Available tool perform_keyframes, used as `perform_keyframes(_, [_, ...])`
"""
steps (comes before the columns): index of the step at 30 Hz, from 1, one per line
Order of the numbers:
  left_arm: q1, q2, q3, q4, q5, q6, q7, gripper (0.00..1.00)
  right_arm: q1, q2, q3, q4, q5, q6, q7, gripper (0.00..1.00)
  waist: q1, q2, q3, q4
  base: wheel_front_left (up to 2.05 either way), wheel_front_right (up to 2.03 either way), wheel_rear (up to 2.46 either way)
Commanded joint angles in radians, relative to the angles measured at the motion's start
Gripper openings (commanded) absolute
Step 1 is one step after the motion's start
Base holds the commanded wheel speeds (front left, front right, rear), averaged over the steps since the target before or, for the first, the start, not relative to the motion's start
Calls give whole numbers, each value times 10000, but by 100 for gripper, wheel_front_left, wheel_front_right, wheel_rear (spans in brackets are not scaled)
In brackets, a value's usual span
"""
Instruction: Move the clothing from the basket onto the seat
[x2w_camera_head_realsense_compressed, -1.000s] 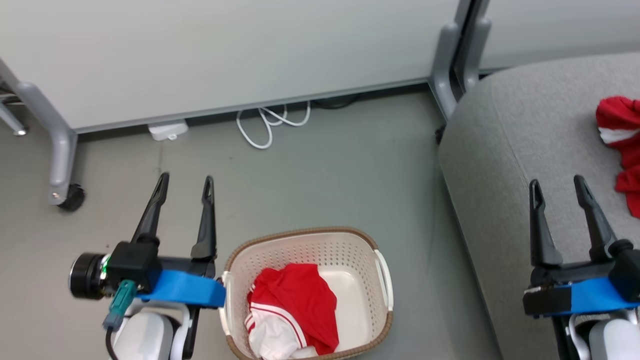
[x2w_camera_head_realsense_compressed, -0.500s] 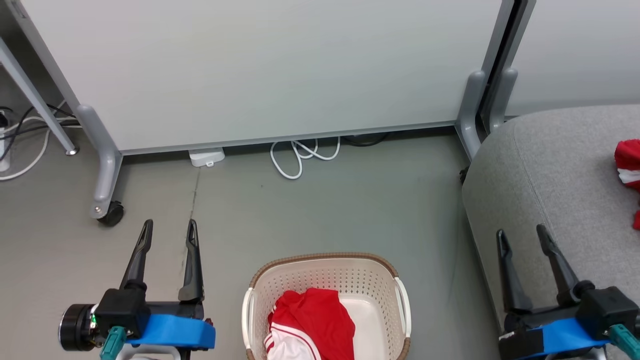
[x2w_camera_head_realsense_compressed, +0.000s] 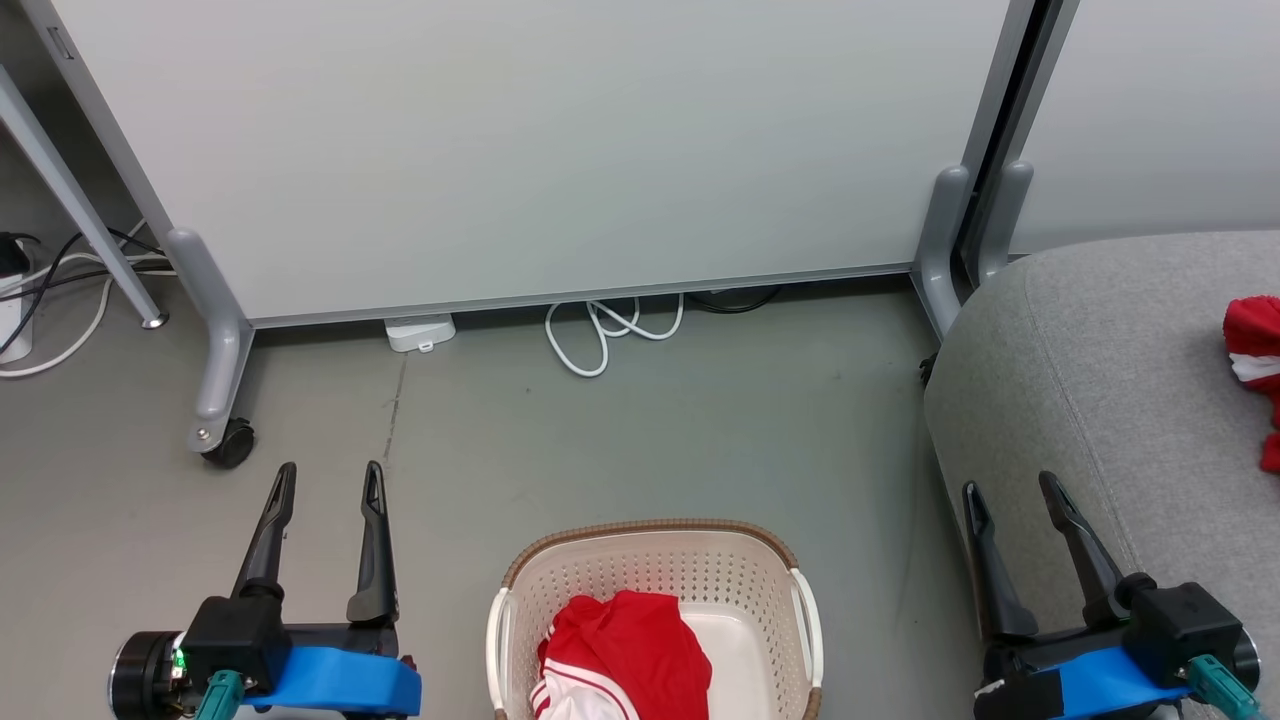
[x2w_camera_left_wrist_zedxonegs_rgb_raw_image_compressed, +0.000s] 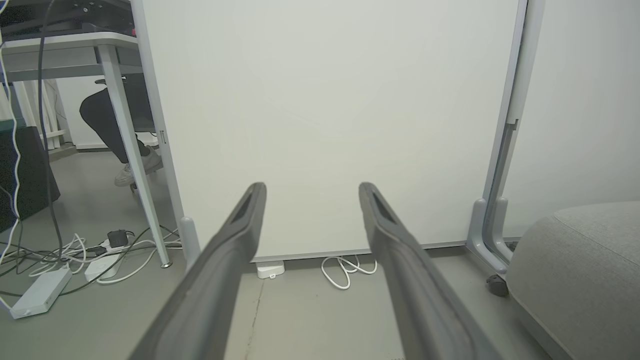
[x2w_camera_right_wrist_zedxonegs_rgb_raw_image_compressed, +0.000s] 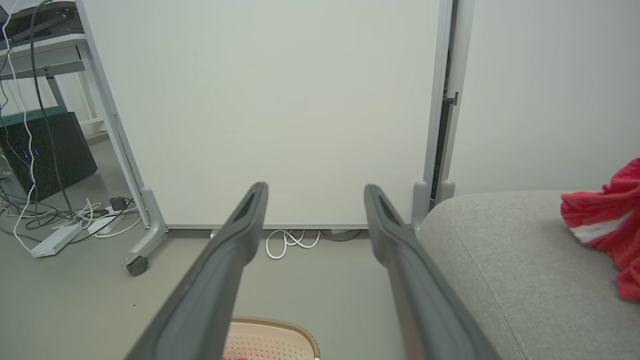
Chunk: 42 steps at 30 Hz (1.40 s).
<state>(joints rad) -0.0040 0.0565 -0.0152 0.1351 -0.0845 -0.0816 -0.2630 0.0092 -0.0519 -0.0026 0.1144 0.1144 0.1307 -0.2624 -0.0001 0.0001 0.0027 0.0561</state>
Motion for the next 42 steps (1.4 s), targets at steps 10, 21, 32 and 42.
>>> perform_keyframes(10, [33, -52, 102, -6, 159, -77, -26, 100, 73, 24, 69, 84, 64, 1, -38, 100, 1, -1, 13, -42, 0, 0, 0])
perform_keyframes(21, [-87, -64, 106, 71, 210, -140, -26, 100, 55, 25, 86, 105, 15, 1, -38, 100, 1, -1, 37, -67, 0, 0, 0])
perform_keyframes(32, [-1198, 89, -597, 594, 453, -409, -26, 100, -309, 24, 75, 29, -34, 1, -38, 100, 1, -1, 347, -165, 0, 0, 0])
perform_keyframes(42, [-3308, 777, -2147, 2277, 520, -505, -26, 100, -1400, 22, 223, -333, -176, 1, -40, 100, 1, -1, 1766, -859, 0, 0, 0])
